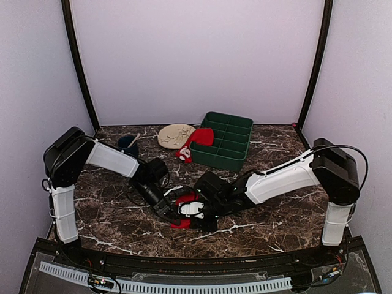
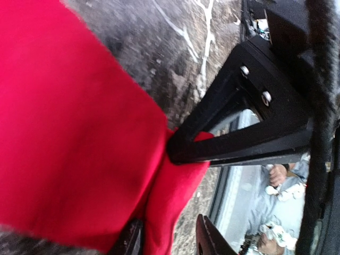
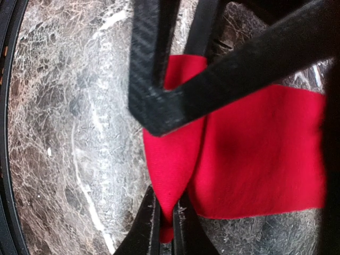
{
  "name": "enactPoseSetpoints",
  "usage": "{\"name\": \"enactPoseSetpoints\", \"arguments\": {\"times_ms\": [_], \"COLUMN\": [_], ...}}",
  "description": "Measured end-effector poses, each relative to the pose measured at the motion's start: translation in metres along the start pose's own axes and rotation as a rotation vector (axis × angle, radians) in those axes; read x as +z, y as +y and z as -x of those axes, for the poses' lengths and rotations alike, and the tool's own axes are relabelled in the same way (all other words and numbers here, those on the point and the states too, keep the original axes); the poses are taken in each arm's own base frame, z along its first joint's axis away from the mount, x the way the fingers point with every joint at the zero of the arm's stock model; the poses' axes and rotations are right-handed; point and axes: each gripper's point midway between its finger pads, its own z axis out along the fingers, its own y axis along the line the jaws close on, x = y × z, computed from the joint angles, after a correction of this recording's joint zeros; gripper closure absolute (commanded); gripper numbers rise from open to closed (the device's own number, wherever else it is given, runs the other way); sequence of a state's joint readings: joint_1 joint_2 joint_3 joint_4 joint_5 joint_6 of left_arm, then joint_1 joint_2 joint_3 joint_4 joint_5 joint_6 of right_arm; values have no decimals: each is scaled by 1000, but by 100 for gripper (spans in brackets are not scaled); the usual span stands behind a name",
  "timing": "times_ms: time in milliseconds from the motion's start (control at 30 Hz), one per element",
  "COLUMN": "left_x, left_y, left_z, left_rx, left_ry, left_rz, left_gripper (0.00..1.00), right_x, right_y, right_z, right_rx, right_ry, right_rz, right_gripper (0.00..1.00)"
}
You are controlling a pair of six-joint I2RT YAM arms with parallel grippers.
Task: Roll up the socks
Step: Roll the sock at the center of the board.
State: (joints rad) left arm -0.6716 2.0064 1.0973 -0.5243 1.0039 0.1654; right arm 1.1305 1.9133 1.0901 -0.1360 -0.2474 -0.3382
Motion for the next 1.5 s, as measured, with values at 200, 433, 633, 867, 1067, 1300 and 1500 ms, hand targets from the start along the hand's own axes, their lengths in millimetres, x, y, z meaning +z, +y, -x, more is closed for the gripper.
{"name": "enactPoseSetpoints", "arguments": {"times_ms": [200,433,633,867,1067,1300,1500], "left_x": [-10,-19,-34,-55,-66,-84,-78], "left_y": [6,13,20,20,24,11,-1], "left_z": [6,3,3,20,21,28,28], "left_rx": [13,11,22,86,112,181,235], "left_ry": [-35,-54,-100,-199,-273,-390,-404], "left_rz": [81,153,265,387,471,521,488], "left_gripper": [64,64,58,58,58,60,63], "right_x": [0,-2,-5,-7,-10,-9,-4], "right_y": [-1,-6,-8,-10,-17,-14,-4], "right_z": [0,-1,-4,6,13,11,2], "right_rx": [13,56,113,177,244,309,356], "right_ry": [-3,-4,5,1,-12,9,48], "right_rz": [10,14,37,99,172,272,359], "right_gripper": [95,95,95,95,95,95,95]}}
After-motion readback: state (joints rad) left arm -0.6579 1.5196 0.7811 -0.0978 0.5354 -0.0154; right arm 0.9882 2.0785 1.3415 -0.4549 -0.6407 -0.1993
